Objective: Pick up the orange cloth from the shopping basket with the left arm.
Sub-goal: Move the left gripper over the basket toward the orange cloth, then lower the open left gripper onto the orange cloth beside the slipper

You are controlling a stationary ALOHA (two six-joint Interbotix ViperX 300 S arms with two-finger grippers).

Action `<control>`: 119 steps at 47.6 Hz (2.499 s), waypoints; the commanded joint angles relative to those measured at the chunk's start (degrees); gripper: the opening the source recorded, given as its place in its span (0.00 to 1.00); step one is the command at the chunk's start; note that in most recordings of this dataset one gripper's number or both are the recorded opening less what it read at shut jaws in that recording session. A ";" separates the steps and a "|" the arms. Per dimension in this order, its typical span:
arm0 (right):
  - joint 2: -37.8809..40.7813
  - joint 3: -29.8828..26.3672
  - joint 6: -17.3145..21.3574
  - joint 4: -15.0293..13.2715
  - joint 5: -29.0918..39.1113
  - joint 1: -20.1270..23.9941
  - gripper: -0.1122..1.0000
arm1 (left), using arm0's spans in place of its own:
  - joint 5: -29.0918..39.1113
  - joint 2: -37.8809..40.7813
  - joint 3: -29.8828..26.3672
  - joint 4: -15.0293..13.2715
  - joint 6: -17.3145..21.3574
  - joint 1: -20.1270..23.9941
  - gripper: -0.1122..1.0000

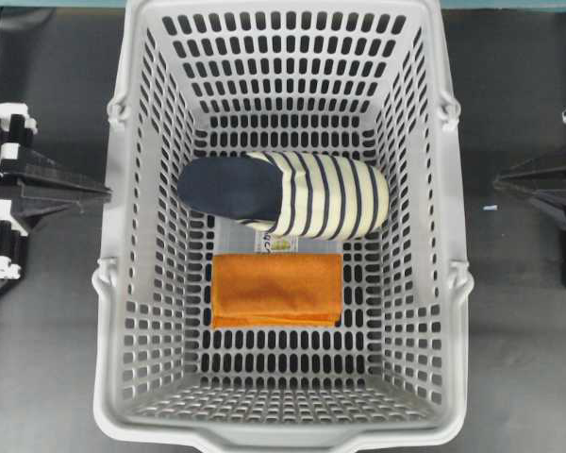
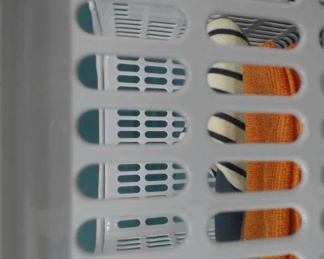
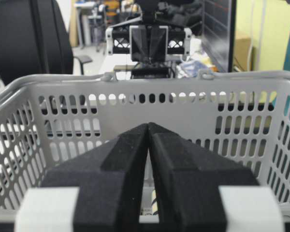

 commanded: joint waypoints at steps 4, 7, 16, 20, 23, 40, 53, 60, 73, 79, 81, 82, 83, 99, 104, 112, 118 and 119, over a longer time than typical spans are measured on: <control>0.62 -0.70 0.62 0.88 0.53 0.09 0.10 | 8.35 2.64 -6.94 2.29 -4.22 -0.09 0.11; 0.35 -0.79 1.23 0.97 1.67 0.09 0.10 | 13.27 4.57 -10.11 2.29 -5.36 -0.18 0.10; -0.18 -0.79 4.04 0.97 4.04 0.09 0.10 | 24.26 9.84 -19.16 2.29 -5.27 -1.05 0.10; -0.18 -0.79 4.39 0.97 4.13 0.09 0.10 | 29.09 13.10 -23.12 2.29 -5.27 -1.76 0.10; -0.18 -0.70 4.39 0.97 4.13 0.00 0.10 | 33.05 15.82 -26.02 2.29 -5.27 -2.46 0.10; -0.26 -0.53 4.48 0.97 4.22 0.44 0.10 | 53.96 36.12 -45.00 2.29 -5.54 -5.71 0.10; -0.62 -0.26 4.48 1.05 3.96 0.44 0.10 | 62.93 47.37 -56.25 2.29 -5.80 -5.89 0.10; -1.05 -0.18 4.39 0.97 3.78 0.44 0.10 | 63.02 50.89 -58.62 2.29 -5.62 -6.15 0.11; -1.32 0.09 4.39 0.97 3.69 0.44 0.10 | 63.02 54.84 -60.29 2.29 -6.24 -6.15 0.60; -1.58 0.26 4.39 0.97 3.69 0.44 0.10 | 62.93 55.63 -60.21 2.29 -7.65 -6.06 0.87; -1.85 0.35 4.39 0.97 3.69 0.44 0.10 | 62.93 55.81 -60.03 2.29 -8.26 -6.06 0.91; -1.93 0.44 4.39 0.97 3.69 0.44 0.10 | 62.93 55.90 -59.77 2.29 -8.61 -6.15 0.92; -2.11 0.44 4.39 0.97 3.69 0.44 0.10 | 62.84 55.99 -59.59 2.29 -8.88 -6.15 0.92; -4.75 0.97 4.39 0.97 3.60 0.44 0.10 | 58.71 60.21 -56.25 2.29 -10.11 -6.42 0.91; -5.10 0.97 4.48 0.97 3.60 0.44 0.10 | 58.71 62.05 -56.16 2.29 -10.37 -6.50 0.91; -5.19 0.97 4.48 0.97 3.60 0.44 0.10 | 58.71 64.16 -55.81 2.29 -10.37 -6.42 0.91; -5.19 1.05 4.57 0.97 3.60 0.44 0.10 | 58.62 64.34 -55.20 2.29 -10.28 -6.50 0.91; -5.19 0.97 4.57 0.97 3.60 0.35 0.10 | 58.71 64.16 -55.02 2.29 -10.28 -6.50 0.91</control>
